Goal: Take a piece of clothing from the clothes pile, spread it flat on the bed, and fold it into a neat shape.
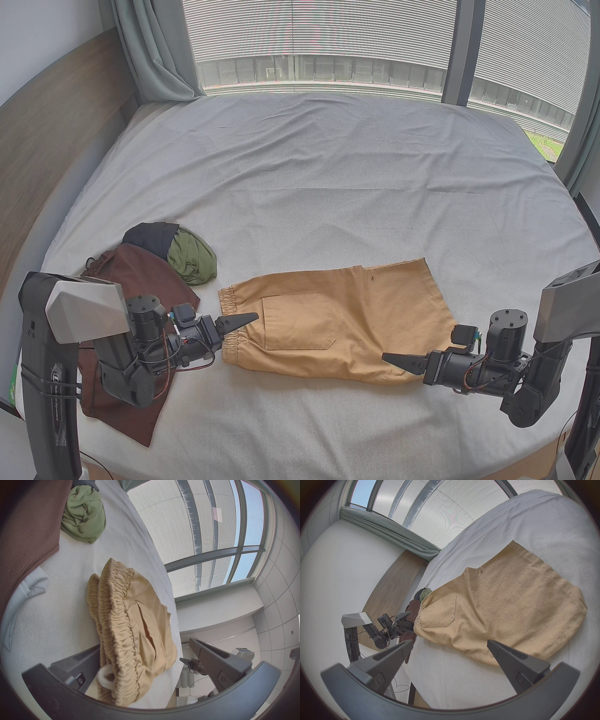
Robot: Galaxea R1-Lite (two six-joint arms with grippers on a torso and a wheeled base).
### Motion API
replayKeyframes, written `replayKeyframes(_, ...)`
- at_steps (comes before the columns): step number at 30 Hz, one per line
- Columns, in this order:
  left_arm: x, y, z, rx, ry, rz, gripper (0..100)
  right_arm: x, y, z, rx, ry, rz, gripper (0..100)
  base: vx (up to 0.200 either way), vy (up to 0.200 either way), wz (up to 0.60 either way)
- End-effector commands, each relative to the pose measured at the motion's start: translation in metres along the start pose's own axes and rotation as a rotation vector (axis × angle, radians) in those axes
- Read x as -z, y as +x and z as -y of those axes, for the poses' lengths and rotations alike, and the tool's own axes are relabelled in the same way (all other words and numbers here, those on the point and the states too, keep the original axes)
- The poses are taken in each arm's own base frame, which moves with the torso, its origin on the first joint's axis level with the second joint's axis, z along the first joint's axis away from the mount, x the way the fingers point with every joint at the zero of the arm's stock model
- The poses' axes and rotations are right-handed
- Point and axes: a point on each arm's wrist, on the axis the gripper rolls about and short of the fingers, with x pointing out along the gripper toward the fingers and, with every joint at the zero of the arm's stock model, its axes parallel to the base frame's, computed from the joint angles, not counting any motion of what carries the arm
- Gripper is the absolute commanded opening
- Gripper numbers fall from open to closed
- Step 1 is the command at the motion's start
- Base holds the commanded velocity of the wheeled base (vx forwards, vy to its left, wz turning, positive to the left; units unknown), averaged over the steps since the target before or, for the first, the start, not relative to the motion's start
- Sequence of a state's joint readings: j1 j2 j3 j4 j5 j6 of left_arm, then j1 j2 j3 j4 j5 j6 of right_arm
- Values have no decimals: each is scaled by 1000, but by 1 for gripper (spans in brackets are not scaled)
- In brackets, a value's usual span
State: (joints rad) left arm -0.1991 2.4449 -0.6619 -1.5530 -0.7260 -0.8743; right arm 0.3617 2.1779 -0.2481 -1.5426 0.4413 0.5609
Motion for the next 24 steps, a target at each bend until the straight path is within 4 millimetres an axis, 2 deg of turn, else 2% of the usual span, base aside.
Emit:
replayKeyframes(1,0,7,-2,-12,10,24,100,1,0,0,0,0,-2,100,0,0,0)
replayKeyframes(2,1,10,-2,-18,13,32,0,1,0,0,1,2,-2,100,0,0,0)
replayKeyframes(7,3,17,-5,-39,14,56,0,1,0,0,1,2,-2,100,0,0,0)
replayKeyframes(24,0,12,-4,-45,86,66,0,0,5,6,13,7,3,100,0,0,0)
